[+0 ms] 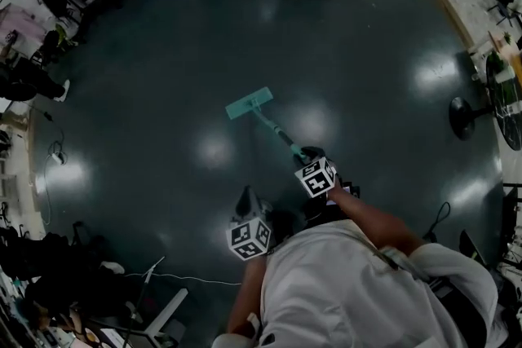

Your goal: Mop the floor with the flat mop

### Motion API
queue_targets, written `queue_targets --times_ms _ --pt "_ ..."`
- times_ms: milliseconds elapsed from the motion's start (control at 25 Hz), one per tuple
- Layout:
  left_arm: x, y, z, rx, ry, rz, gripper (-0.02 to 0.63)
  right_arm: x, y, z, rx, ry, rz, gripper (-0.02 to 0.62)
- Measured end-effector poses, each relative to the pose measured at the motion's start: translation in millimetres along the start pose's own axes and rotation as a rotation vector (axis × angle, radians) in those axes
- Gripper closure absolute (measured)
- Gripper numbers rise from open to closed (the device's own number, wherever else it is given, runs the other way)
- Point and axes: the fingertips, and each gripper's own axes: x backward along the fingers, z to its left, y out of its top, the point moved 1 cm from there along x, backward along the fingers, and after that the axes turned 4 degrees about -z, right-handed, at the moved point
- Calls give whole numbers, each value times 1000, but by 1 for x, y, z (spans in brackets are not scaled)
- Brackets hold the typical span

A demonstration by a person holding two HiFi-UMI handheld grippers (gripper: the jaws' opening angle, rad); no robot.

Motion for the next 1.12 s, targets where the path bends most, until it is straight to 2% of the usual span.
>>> queue_targets --times_ms 240,360,440,640,920,1000,1120 --pt "10 0 21 42 62 -4 606 -118 62 -9 71 -61 11 485" --pt "14 1 33 52 90 -22 605 -146 76 -16 86 -91 21 488" --pt "15 1 40 56 102 -34 606 -146 74 -18 84 -80 23 488" --pt "11 2 46 69 87 -43 606 -81 33 -17 123 -34 32 488" --pt "-2 19 38 48 40 -61 605 90 -26 -12 69 23 103 488" --pt "-4 19 37 45 35 -58 606 106 -44 -11 59 22 121 488" --pt "-7 16 34 51 32 -48 606 100 -56 -11 33 21 129 488"
